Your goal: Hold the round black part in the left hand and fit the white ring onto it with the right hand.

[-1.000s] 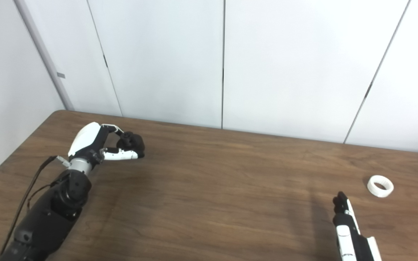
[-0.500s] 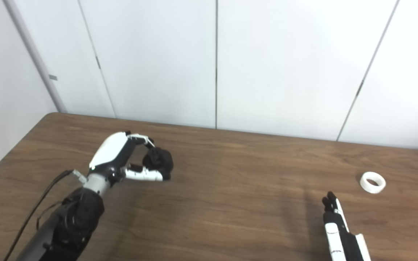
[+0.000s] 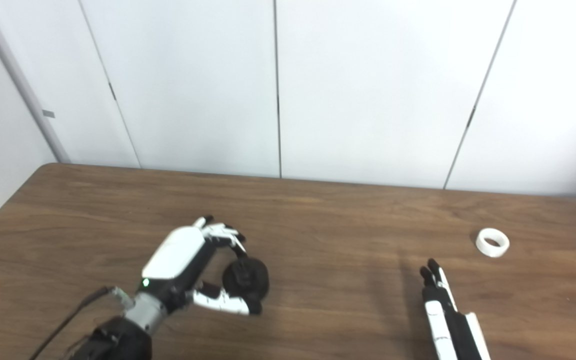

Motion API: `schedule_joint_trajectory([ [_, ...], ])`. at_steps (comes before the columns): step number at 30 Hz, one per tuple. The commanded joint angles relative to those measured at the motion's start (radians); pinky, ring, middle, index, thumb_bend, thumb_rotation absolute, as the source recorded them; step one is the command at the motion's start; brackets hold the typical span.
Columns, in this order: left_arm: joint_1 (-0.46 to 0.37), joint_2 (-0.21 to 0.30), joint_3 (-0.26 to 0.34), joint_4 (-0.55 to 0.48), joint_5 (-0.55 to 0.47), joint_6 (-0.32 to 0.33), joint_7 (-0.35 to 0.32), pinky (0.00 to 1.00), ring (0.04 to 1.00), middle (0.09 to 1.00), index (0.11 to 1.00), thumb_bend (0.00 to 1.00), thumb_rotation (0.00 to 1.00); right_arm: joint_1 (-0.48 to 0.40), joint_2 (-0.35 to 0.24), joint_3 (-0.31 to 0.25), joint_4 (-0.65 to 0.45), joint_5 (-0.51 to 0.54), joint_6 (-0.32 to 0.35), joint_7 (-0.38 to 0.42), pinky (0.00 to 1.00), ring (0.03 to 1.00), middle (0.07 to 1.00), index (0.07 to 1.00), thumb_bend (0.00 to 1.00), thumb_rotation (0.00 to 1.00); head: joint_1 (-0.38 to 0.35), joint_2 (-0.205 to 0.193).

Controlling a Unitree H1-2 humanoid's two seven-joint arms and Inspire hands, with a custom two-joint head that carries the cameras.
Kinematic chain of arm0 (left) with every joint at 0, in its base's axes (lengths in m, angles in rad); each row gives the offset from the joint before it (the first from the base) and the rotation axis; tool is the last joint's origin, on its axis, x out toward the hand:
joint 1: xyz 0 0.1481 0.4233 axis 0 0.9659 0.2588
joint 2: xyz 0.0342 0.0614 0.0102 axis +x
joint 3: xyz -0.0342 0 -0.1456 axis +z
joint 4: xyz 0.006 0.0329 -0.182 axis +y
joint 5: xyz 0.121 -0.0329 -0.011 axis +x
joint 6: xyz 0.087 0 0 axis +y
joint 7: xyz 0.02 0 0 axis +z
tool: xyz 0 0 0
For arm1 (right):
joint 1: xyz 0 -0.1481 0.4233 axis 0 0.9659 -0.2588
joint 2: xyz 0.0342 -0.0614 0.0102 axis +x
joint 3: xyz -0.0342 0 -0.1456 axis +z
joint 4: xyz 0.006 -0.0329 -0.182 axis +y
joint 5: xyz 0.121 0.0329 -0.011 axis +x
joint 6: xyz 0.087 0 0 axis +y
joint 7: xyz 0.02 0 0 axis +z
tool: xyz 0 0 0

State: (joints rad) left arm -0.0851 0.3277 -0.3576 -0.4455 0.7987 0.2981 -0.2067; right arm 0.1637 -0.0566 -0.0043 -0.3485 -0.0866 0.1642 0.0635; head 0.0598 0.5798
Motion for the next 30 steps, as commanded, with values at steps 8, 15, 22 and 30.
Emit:
schedule_joint_trajectory([
  [8, 0.102, -0.063, -0.078, -0.040, 0.116, -0.108, -0.011, 0.99, 0.863, 0.770, 0.484, 0.52, 0.05, 0.014, 0.009, 0.025, -0.045, -0.023, -0.024, -0.014, 1.00, 1.000, 0.959, 0.993, 0.43, 1.00, -0.074, 0.049],
  [15, 0.182, -0.090, -0.109, 0.014, 0.168, -0.209, 0.052, 1.00, 0.877, 0.776, 0.484, 0.52, 0.05, 0.011, 0.018, 0.038, -0.065, -0.026, -0.020, -0.021, 1.00, 0.990, 0.948, 0.993, 0.46, 0.99, -0.125, 0.076],
  [22, 0.207, -0.102, -0.107, 0.075, 0.199, -0.278, 0.111, 1.00, 0.873, 0.777, 0.484, 0.52, 0.05, 0.010, 0.018, 0.039, -0.090, -0.030, -0.008, -0.029, 1.00, 0.987, 0.951, 0.990, 0.48, 0.99, -0.150, 0.110],
  [30, 0.224, -0.104, -0.085, 0.104, 0.196, -0.317, 0.158, 1.00, 0.874, 0.778, 0.484, 0.52, 0.05, 0.005, 0.011, 0.030, -0.141, -0.044, 0.041, -0.033, 1.00, 0.972, 0.949, 0.983, 0.48, 1.00, -0.177, 0.150],
])
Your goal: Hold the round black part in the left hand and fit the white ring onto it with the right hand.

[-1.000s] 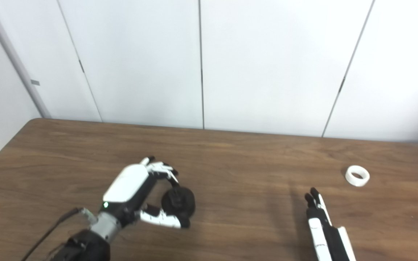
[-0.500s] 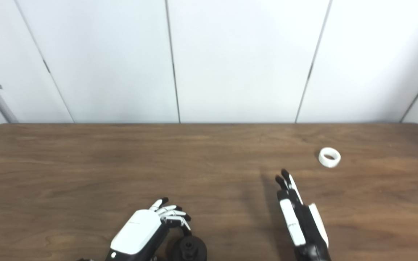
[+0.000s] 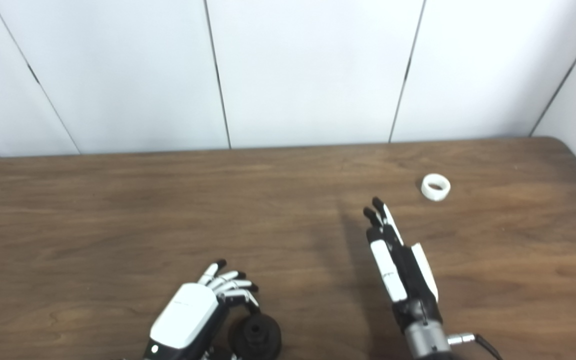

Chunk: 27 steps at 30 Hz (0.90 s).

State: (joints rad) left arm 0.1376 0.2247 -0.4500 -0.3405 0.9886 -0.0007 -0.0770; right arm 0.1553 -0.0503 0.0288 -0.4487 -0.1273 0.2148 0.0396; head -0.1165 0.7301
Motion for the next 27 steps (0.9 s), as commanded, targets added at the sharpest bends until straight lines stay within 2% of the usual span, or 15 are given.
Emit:
schedule_joint_trajectory([
  [1, 0.004, -0.003, 0.010, 0.000, 0.005, -0.020, 0.029, 1.00, 0.874, 0.778, 0.484, 0.52, 0.05, 0.010, 0.003, -0.006, -0.047, -0.001, -0.002, -0.009, 1.00, 0.971, 0.952, 0.985, 0.49, 1.00, -0.010, 0.007],
  [6, 0.014, -0.007, 0.017, 0.018, 0.003, -0.034, 0.044, 1.00, 0.873, 0.779, 0.484, 0.52, 0.05, 0.002, 0.005, -0.028, -0.074, 0.017, 0.037, -0.010, 1.00, 0.974, 0.946, 0.980, 0.51, 1.00, -0.027, 0.021],
  [9, 0.017, -0.006, 0.019, 0.029, -0.002, -0.036, 0.042, 1.00, 0.876, 0.777, 0.484, 0.52, 0.05, -0.005, 0.005, -0.046, -0.090, 0.032, 0.064, -0.012, 1.00, 0.979, 0.942, 0.976, 0.52, 0.95, -0.033, 0.020],
  [12, 0.019, -0.004, 0.020, 0.043, -0.002, -0.040, 0.048, 1.00, 0.874, 0.775, 0.485, 0.52, 0.05, -0.020, -0.010, -0.061, -0.103, 0.020, 0.085, -0.013, 1.00, 0.967, 0.944, 0.966, 0.49, 0.85, -0.086, 0.018],
  [15, 0.018, -0.002, 0.021, 0.059, -0.002, -0.047, 0.057, 1.00, 0.871, 0.776, 0.485, 0.52, 0.05, -0.045, -0.028, -0.073, -0.107, -0.029, 0.112, -0.021, 1.00, 0.962, 0.938, 0.944, 0.53, 0.73, -0.121, 0.012],
  [18, 0.018, 0.002, 0.030, 0.064, -0.011, -0.056, 0.056, 1.00, 0.869, 0.777, 0.485, 0.52, 0.05, -0.081, -0.059, -0.079, -0.109, -0.115, 0.152, -0.029, 0.92, 0.928, 0.908, 0.882, 0.58, 0.61, -0.165, 0.004],
  [19, 0.017, 0.005, 0.033, 0.066, -0.016, -0.060, 0.057, 0.99, 0.867, 0.777, 0.485, 0.52, 0.05, -0.095, -0.074, -0.082, -0.110, -0.143, 0.169, -0.029, 0.89, 0.911, 0.891, 0.853, 0.59, 0.53, -0.175, 0.001],
  [22, 0.016, 0.013, 0.040, 0.067, -0.019, -0.067, 0.057, 1.00, 0.864, 0.773, 0.485, 0.52, 0.05, -0.128, -0.109, -0.092, -0.109, -0.190, 0.210, -0.026, 0.92, 0.903, 0.873, 0.810, 0.66, 0.39, -0.201, -0.005],
  [27, 0.015, 0.021, 0.051, 0.066, -0.022, -0.079, 0.054, 0.99, 0.863, 0.770, 0.484, 0.52, 0.05, -0.194, -0.213, -0.087, -0.080, -0.310, 0.247, 0.001, 0.93, 0.921, 0.887, 0.757, 0.75, 0.32, -0.236, -0.013],
])
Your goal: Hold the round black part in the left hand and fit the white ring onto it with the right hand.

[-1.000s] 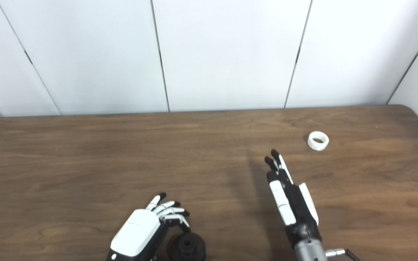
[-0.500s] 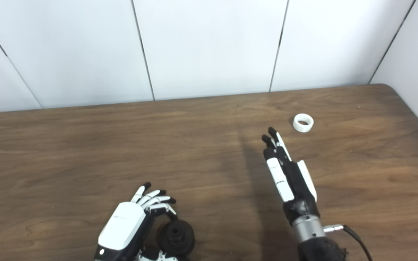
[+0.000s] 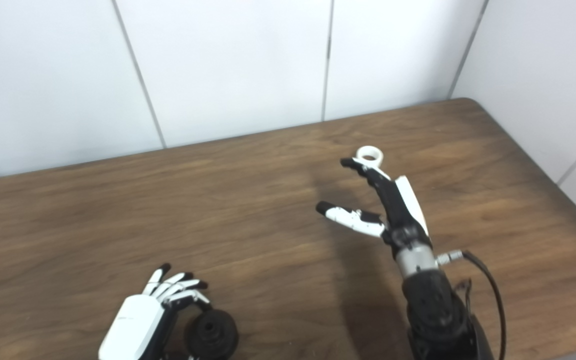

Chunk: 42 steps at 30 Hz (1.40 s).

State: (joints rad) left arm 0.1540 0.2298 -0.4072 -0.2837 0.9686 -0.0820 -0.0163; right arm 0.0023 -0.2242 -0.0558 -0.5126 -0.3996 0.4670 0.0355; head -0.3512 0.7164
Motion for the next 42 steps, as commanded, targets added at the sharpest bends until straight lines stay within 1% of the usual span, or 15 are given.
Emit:
schedule_joint_trajectory([
  [1, 0.000, 0.017, 0.011, 0.009, -0.004, 0.000, -0.009, 0.99, 0.863, 0.769, 0.484, 0.52, 0.05, -0.051, -0.060, 0.002, -0.008, -0.060, -0.005, 0.012, 0.93, 0.927, 0.895, 0.746, 0.77, 0.31, -0.006, 0.000],
  [4, 0.002, 0.019, 0.017, 0.010, -0.009, -0.006, -0.014, 0.98, 0.862, 0.768, 0.484, 0.52, 0.05, -0.095, -0.134, 0.010, 0.036, -0.118, -0.008, 0.038, 0.92, 0.926, 0.919, 0.738, 0.80, 0.30, -0.017, -0.005],
  [5, 0.002, 0.019, 0.018, 0.010, -0.010, -0.007, -0.015, 0.98, 0.861, 0.768, 0.484, 0.52, 0.05, -0.108, -0.151, 0.010, 0.051, -0.128, -0.010, 0.043, 0.94, 0.941, 0.928, 0.731, 0.81, 0.27, -0.017, -0.005],
  [8, 0.003, 0.019, 0.020, 0.006, -0.012, -0.007, -0.020, 0.97, 0.858, 0.766, 0.484, 0.52, 0.05, -0.147, -0.188, 0.004, 0.097, -0.141, -0.007, 0.060, 0.99, 0.969, 0.945, 0.716, 0.83, 0.21, -0.017, -0.005],
  [12, 0.009, 0.021, 0.022, -0.001, -0.012, -0.005, -0.029, 0.97, 0.857, 0.767, 0.484, 0.52, 0.05, -0.202, -0.228, -0.001, 0.169, -0.159, -0.001, 0.083, 1.00, 0.999, 0.970, 0.708, 0.85, 0.18, -0.022, -0.009],
  [17, 0.013, 0.021, 0.028, -0.009, -0.017, -0.001, -0.041, 0.96, 0.855, 0.765, 0.484, 0.52, 0.05, -0.271, -0.272, 0.013, 0.275, -0.189, -0.002, 0.102, 1.00, 1.000, 0.983, 0.721, 0.85, 0.19, -0.029, -0.012],
  [19, 0.012, 0.021, 0.031, -0.007, -0.019, -0.003, -0.040, 0.96, 0.856, 0.764, 0.484, 0.52, 0.05, -0.299, -0.286, 0.020, 0.319, -0.200, 0.000, 0.114, 1.00, 1.000, 0.987, 0.732, 0.85, 0.21, -0.029, -0.012],
  [23, 0.017, 0.020, 0.035, -0.008, -0.019, -0.004, -0.042, 0.96, 0.855, 0.764, 0.484, 0.52, 0.05, -0.350, -0.298, 0.019, 0.400, -0.213, 0.002, 0.139, 1.00, 1.000, 0.995, 0.734, 0.86, 0.21, -0.035, -0.013],
  [26, 0.021, 0.020, 0.036, -0.011, -0.013, -0.003, -0.043, 0.96, 0.853, 0.762, 0.484, 0.52, 0.05, -0.390, -0.294, 0.013, 0.464, -0.248, 0.002, 0.164, 1.00, 1.000, 0.999, 0.737, 0.85, 0.20, -0.036, -0.013],
  [31, 0.031, 0.020, 0.038, -0.021, -0.018, 0.002, -0.051, 0.96, 0.856, 0.764, 0.484, 0.52, 0.05, -0.450, -0.296, 0.019, 0.571, -0.271, 0.002, 0.179, 1.00, 1.000, 0.996, 0.739, 0.86, 0.21, -0.032, -0.011],
  [35, 0.038, 0.020, 0.039, -0.027, -0.017, 0.002, -0.054, 0.96, 0.857, 0.765, 0.484, 0.52, 0.05, -0.482, -0.296, 0.027, 0.635, -0.287, 0.003, 0.183, 1.00, 1.000, 0.991, 0.736, 0.86, 0.23, -0.030, -0.009],
  [42, 0.045, 0.017, 0.040, -0.035, -0.014, 0.007, -0.063, 0.97, 0.861, 0.766, 0.484, 0.52, 0.05, -0.529, -0.286, 0.034, 0.730, -0.338, 0.003, 0.230, 1.00, 1.000, 0.983, 0.747, 0.86, 0.26, -0.026, -0.008],
])
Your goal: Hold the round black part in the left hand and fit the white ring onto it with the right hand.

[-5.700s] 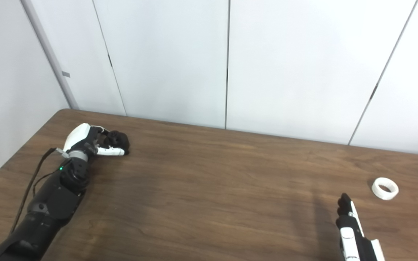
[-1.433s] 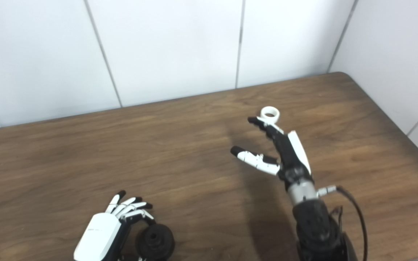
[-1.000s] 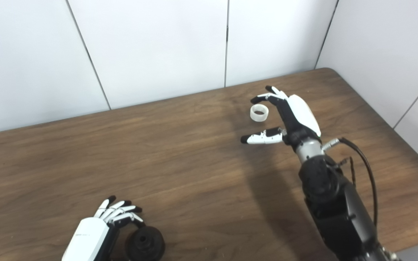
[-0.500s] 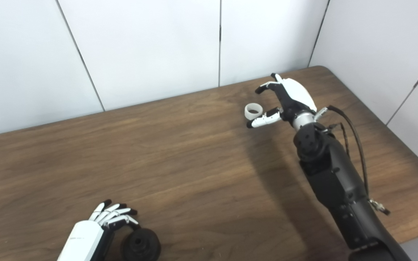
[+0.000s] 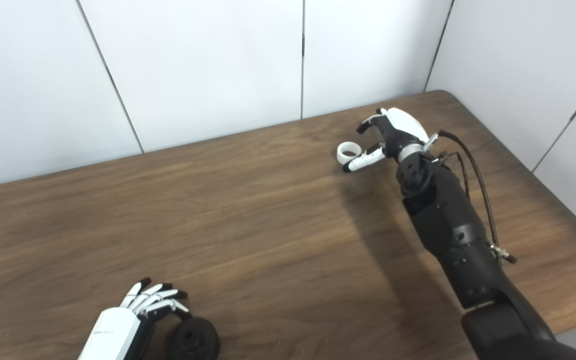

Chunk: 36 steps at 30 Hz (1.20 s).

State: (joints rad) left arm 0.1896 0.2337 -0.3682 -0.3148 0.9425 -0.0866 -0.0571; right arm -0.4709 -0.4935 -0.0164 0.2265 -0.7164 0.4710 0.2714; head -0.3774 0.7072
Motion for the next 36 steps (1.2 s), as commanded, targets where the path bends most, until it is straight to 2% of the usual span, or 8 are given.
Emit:
schedule_joint_trajectory([
  [1, 0.010, 0.013, 0.001, -0.005, 0.013, 0.011, -0.023, 0.97, 0.859, 0.765, 0.484, 0.52, 0.05, -0.061, -0.015, -0.004, 0.001, -0.024, -0.002, -0.004, 1.00, 1.000, 0.973, 0.741, 0.86, 0.25, 0.001, 0.000],
  [12, 0.019, 0.008, 0.000, -0.007, 0.018, 0.010, -0.019, 0.97, 0.862, 0.767, 0.484, 0.52, 0.05, -0.087, 0.016, -0.006, 0.053, -0.056, -0.001, 0.012, 1.00, 1.000, 0.946, 0.705, 0.85, 0.22, 0.006, 0.003],
  [25, 0.021, -0.001, -0.006, -0.002, 0.027, 0.011, -0.013, 0.98, 0.861, 0.767, 0.484, 0.52, 0.05, -0.101, 0.039, -0.005, 0.082, -0.039, -0.002, -0.007, 1.00, 1.000, 0.950, 0.707, 0.84, 0.26, 0.025, 0.005],
  [36, 0.022, -0.003, -0.009, -0.021, 0.030, 0.023, -0.030, 0.98, 0.865, 0.771, 0.484, 0.52, 0.05, -0.097, 0.032, -0.005, 0.083, -0.036, -0.001, -0.011, 1.00, 1.000, 0.938, 0.676, 0.83, 0.25, 0.025, 0.008],
])
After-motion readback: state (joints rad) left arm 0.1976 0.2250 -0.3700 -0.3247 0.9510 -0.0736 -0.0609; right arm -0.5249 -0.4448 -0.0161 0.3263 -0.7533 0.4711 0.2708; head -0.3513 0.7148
